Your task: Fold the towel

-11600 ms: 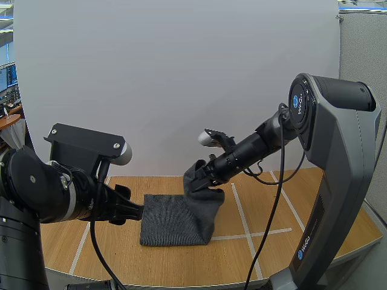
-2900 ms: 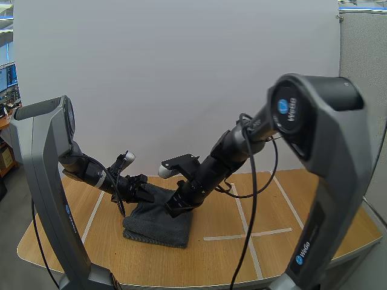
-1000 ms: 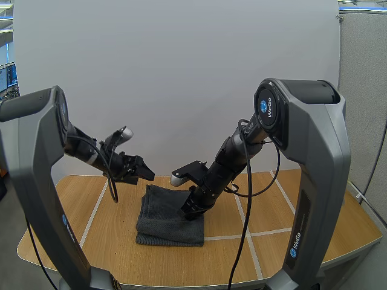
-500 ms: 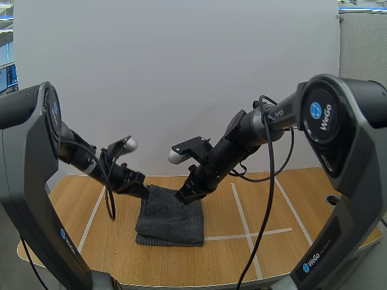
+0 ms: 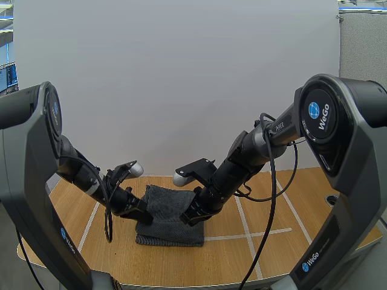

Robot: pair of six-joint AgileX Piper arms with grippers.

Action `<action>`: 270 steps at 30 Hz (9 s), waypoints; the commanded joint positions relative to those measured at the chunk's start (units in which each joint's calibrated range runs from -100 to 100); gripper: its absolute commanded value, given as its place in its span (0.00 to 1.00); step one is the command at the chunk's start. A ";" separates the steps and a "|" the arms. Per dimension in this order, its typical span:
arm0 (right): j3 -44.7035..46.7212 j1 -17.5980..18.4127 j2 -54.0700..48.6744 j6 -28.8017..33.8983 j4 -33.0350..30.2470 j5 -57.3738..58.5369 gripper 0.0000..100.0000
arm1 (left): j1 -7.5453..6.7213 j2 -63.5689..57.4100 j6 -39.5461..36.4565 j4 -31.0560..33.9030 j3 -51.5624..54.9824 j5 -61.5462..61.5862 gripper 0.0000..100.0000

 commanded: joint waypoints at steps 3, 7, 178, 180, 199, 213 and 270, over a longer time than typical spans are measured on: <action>0.86 -0.08 4.61 -4.24 4.09 -6.55 0.00 | -0.19 6.13 3.00 -0.64 2.36 -8.09 0.00; 0.86 -0.08 7.32 -4.70 3.73 -7.62 0.00 | -0.19 9.03 3.35 -0.64 2.36 -11.01 0.00; -1.85 -8.08 7.05 -5.60 3.72 -10.39 0.00 | 2.48 26.72 -0.16 -15.88 -10.90 1.17 1.00; -1.85 -8.90 5.60 -5.60 3.03 -10.03 0.00 | 2.48 26.72 -0.16 -15.88 -10.90 1.17 1.00; -1.85 -6.05 12.96 -8.31 9.64 -10.95 0.00 | 2.48 26.72 -0.05 -15.89 -10.90 1.17 1.00; -1.85 -4.28 12.96 -8.31 10.16 -14.20 0.00 | 2.48 26.72 -0.05 -15.89 -10.90 1.17 1.00; -1.85 -4.28 -41.47 13.01 -12.26 25.85 0.00 | 15.99 -7.71 -3.37 -5.47 -17.83 1.17 0.00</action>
